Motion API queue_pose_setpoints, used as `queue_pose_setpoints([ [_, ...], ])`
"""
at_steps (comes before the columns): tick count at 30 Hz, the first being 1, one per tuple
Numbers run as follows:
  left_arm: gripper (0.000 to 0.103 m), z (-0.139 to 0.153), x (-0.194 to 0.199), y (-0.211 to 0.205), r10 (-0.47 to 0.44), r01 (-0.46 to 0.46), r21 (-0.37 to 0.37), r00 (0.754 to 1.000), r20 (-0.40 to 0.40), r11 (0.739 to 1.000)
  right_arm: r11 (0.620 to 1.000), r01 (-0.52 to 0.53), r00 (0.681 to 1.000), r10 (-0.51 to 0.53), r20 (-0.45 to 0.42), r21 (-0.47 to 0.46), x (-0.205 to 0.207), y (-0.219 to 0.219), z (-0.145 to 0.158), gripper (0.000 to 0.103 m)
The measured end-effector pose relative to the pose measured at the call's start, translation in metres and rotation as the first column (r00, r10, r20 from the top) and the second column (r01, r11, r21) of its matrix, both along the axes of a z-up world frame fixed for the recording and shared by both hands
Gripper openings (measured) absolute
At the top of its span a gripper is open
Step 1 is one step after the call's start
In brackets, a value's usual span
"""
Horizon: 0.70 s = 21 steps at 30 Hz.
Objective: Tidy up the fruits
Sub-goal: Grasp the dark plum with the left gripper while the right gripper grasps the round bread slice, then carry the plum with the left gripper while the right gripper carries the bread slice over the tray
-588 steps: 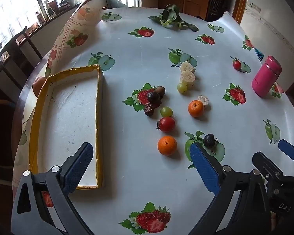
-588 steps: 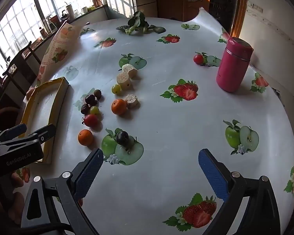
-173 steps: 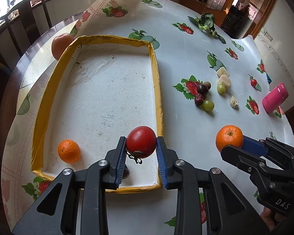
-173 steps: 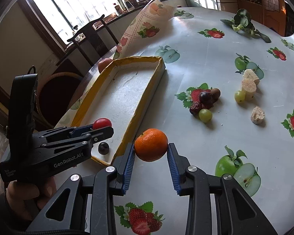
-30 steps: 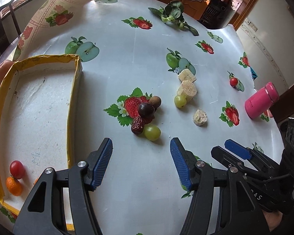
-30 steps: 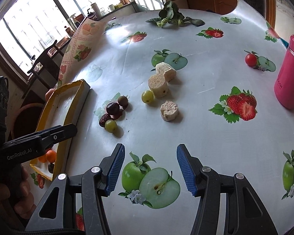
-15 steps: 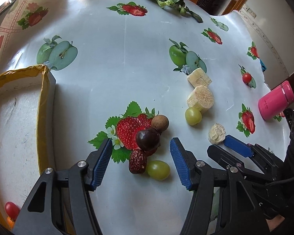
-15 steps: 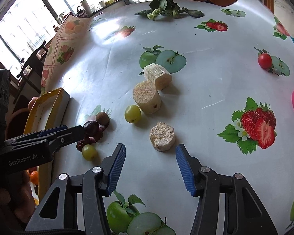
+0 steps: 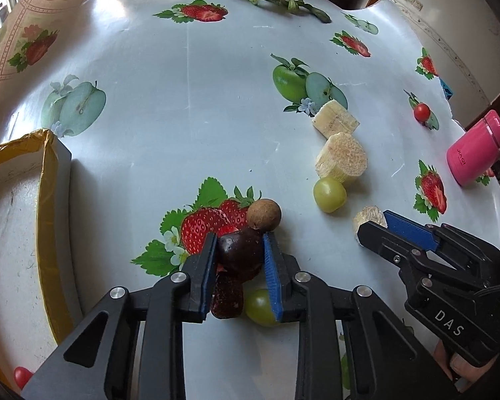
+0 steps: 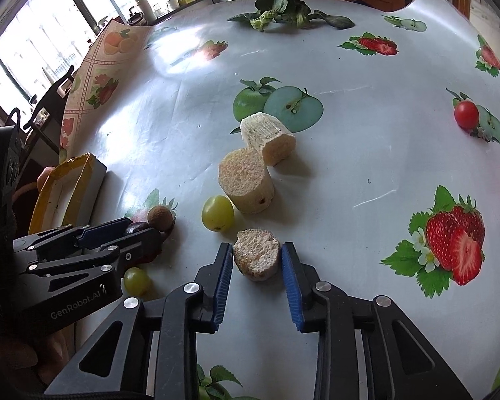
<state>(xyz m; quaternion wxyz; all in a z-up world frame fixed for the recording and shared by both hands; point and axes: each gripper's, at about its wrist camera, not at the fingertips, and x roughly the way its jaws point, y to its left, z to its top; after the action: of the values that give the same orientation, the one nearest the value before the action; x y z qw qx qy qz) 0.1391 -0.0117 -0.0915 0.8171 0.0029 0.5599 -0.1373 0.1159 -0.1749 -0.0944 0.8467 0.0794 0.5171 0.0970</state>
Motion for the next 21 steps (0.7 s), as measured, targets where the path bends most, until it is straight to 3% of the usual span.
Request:
queue_pose_setpoints([
  [9, 0.024, 0.033, -0.025, 0.014, 0.059, -0.059, -0.016, 0.996, 0.059, 0.998, 1.000, 0.003, 1.000, -0.004, 0.026, 0.026, -0.029, -0.003, 0.024, 0.030],
  [21, 0.024, 0.065, -0.071, 0.049, 0.188, -0.191, 0.023, 0.976, 0.111, 0.981, 0.997, -0.034, 0.997, 0.029, 0.078, 0.064, -0.074, 0.011, 0.066, 0.030],
])
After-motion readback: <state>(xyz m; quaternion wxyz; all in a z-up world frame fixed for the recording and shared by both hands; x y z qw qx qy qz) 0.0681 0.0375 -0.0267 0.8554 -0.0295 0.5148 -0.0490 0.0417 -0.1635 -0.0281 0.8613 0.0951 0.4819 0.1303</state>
